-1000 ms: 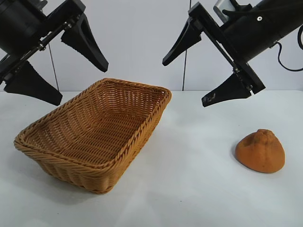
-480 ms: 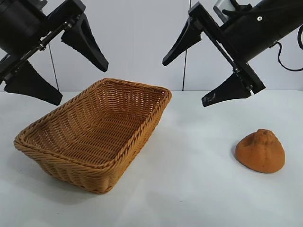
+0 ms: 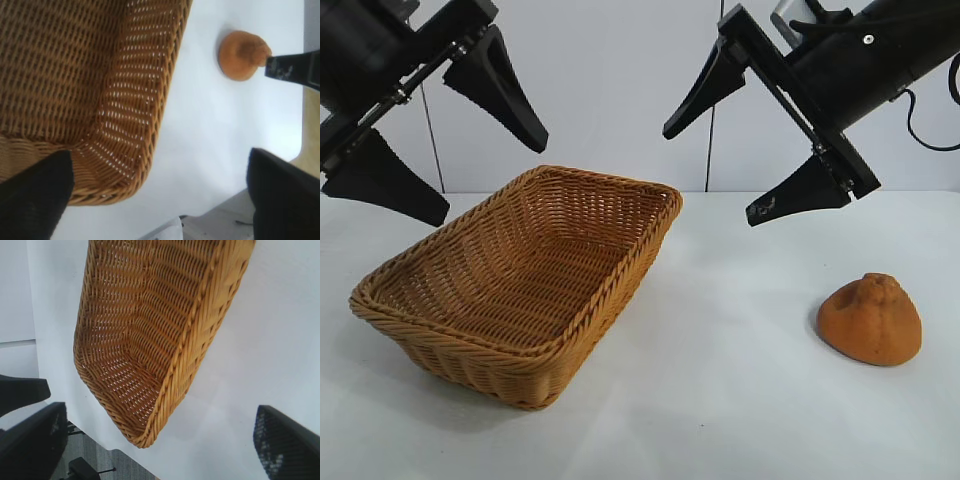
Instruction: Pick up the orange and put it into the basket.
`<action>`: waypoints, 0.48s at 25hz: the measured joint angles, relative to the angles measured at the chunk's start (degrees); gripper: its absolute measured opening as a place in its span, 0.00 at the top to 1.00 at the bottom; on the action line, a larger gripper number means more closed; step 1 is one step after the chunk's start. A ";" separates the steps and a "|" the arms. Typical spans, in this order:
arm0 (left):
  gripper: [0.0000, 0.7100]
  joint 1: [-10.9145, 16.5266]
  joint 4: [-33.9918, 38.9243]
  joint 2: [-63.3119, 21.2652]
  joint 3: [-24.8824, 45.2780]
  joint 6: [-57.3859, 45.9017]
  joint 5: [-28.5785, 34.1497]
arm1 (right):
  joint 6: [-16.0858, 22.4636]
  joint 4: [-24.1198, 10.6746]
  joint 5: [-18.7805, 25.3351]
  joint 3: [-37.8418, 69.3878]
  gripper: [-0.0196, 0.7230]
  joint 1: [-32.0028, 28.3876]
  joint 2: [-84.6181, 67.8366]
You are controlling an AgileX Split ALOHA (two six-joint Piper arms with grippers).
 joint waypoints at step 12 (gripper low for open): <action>0.06 -0.40 9.37 -6.59 12.82 -37.56 -6.65 | 0.00 0.00 0.00 0.00 0.04 0.00 0.00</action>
